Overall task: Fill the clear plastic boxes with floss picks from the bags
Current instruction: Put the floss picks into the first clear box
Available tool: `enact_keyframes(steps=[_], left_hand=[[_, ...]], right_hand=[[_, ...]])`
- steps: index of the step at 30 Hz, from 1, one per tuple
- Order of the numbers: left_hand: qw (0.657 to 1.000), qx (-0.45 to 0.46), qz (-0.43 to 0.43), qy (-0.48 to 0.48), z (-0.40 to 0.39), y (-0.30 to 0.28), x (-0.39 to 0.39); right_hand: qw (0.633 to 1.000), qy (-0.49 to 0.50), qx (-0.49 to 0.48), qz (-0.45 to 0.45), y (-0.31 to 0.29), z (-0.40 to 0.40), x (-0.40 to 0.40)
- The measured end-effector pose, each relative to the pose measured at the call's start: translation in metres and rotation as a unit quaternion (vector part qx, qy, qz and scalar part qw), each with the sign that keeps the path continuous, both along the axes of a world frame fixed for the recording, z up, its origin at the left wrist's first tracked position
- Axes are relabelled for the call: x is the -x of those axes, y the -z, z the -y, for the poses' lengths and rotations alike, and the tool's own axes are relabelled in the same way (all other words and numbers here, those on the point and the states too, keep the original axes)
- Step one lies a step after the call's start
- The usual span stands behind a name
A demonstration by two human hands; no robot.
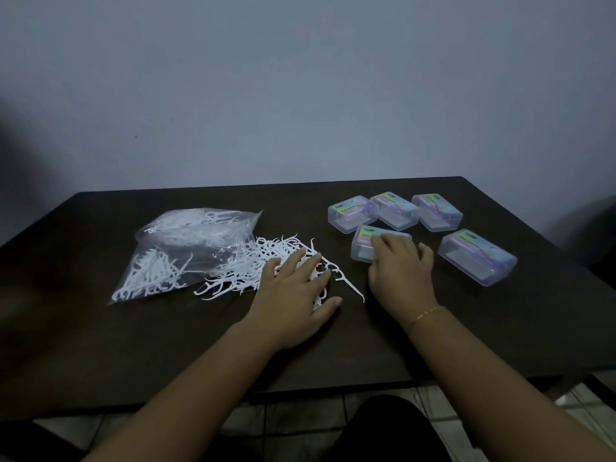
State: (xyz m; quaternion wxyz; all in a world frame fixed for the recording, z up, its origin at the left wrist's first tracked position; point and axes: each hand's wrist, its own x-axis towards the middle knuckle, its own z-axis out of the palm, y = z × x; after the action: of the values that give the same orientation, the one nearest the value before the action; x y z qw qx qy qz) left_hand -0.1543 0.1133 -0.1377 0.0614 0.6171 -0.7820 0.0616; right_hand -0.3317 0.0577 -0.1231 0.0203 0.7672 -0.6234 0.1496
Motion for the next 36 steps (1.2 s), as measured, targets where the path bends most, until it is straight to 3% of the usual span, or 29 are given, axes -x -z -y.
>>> enact_keyframes(steps=[5, 10, 23, 27, 32, 34, 36], left_hand=[[0.995, 0.053, -0.085, -0.025, 0.019, -0.008, 0.015], [0.975, 0.03, -0.218, -0.008, 0.059, -0.001, 0.03], [0.973, 0.016, -0.227, 0.038, 0.074, 0.008, 0.025], [0.971, -0.001, -0.234, 0.044, 0.074, 0.008, 0.022], [0.972, -0.011, -0.233, 0.042, 0.075, 0.01, 0.022], [0.973, -0.009, -0.228, 0.04, 0.074, 0.01, 0.022], [0.975, -0.007, -0.221, 0.038, 0.074, 0.011, 0.022]], right_hand=[[0.998, -0.041, 0.049, 0.007, 0.001, -0.003, -0.003], [0.995, -0.087, 0.033, -0.045, -0.001, -0.002, -0.005], [0.973, -0.142, -0.05, -0.176, -0.027, 0.001, -0.005], [0.974, -0.154, -0.091, -0.136, -0.059, 0.012, 0.005], [0.994, -0.081, -0.008, 0.07, -0.058, 0.043, 0.015], [0.997, -0.04, 0.049, 0.034, -0.05, 0.056, 0.012], [0.999, -0.015, 0.041, -0.007, -0.041, 0.064, 0.01]])
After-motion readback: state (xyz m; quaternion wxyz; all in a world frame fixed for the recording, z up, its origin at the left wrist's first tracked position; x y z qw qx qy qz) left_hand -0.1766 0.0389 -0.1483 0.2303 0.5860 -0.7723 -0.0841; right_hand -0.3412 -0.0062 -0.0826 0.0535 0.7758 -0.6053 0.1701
